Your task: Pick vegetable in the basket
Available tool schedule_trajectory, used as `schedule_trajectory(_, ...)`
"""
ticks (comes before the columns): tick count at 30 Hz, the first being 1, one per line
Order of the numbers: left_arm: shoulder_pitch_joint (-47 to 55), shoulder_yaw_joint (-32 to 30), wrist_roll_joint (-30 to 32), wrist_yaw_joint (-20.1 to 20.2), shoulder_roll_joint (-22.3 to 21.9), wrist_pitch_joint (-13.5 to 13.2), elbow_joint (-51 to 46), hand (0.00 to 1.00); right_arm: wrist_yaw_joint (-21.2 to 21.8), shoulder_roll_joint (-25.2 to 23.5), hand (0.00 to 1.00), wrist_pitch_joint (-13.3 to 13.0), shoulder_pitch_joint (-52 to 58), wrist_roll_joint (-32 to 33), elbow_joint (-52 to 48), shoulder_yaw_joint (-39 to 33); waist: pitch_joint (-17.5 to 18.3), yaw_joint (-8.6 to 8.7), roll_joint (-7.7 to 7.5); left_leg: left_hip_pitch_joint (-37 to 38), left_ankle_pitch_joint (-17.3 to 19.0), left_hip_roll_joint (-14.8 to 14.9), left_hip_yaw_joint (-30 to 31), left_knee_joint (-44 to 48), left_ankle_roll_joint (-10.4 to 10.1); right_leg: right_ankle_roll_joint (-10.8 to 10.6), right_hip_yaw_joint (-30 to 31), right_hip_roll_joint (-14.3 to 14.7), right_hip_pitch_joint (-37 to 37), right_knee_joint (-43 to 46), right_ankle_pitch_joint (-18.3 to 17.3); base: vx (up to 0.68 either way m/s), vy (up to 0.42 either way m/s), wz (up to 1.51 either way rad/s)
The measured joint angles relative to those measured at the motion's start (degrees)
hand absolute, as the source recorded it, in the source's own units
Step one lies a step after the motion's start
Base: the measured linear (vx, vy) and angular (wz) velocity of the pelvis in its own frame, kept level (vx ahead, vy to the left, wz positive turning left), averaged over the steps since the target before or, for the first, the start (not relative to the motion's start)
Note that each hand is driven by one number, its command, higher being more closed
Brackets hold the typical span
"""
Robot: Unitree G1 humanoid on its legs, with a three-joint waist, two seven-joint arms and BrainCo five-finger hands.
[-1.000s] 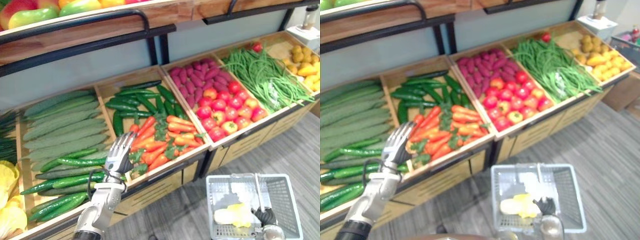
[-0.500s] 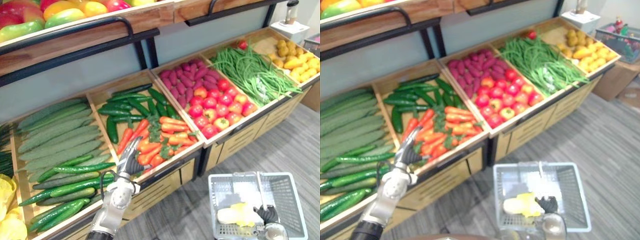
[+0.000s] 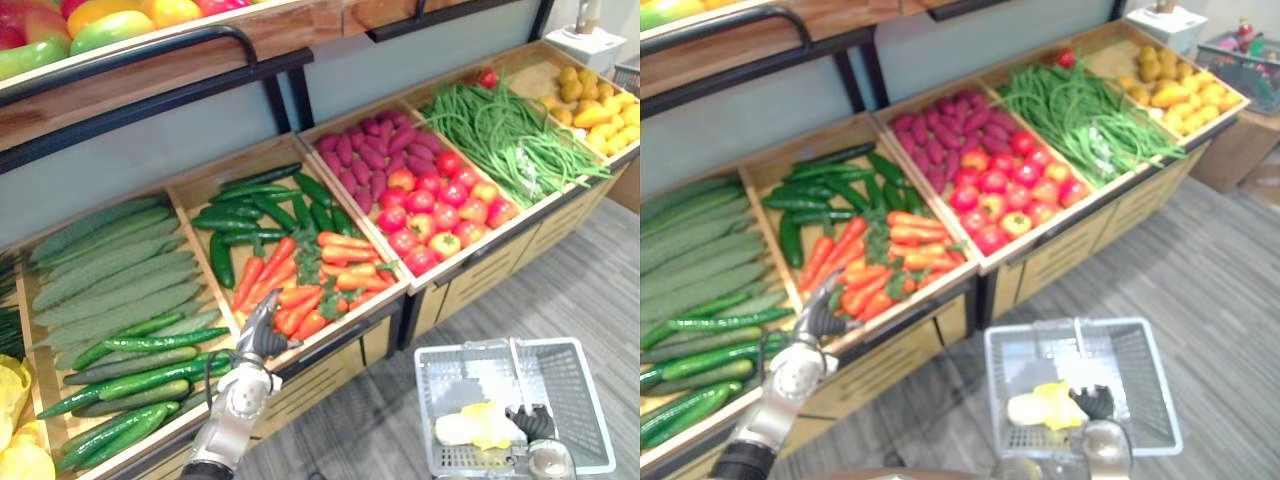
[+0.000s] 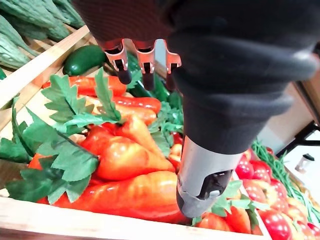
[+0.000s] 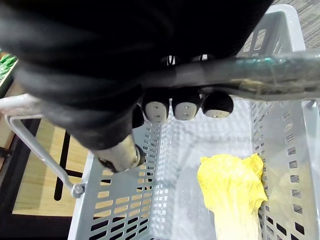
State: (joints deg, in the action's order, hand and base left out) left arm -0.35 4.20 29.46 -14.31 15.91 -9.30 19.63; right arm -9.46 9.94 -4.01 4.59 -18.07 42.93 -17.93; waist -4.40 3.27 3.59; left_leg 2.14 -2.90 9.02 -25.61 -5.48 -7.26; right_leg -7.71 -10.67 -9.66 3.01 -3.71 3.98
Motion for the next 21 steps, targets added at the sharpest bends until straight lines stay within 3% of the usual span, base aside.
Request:
schedule_trajectory(8, -2.4, 0.1, 0.0, -0.3, -0.1, 0.5, 2.1, 0.00, -0.2, 0.0, 1.00, 0.0, -1.8, 0.0, -0.6, 0.0, -2.2, 1.23, 0.40, -1.6, 0.1, 0.1, -0.6, 0.0, -0.1, 0.1, 0.8, 0.2, 2.0, -0.2, 0.5, -0.01, -0.013, -0.06)
schedule_trajectory(21, -6.8, 0.1, 0.0, -1.2, -1.1, 1.1, 4.0, 0.00, -1.5, 0.2, 1.00, 0.1, -3.4, 0.0, -2.0, 0.1, -3.6, 1.35, 1.16, -3.9, 0.1, 0.1, -0.8, 0.0, -0.1, 0.2, 2.1, 0.4, 5.5, 0.3, 0.9, 0.00, -0.011, -0.05)
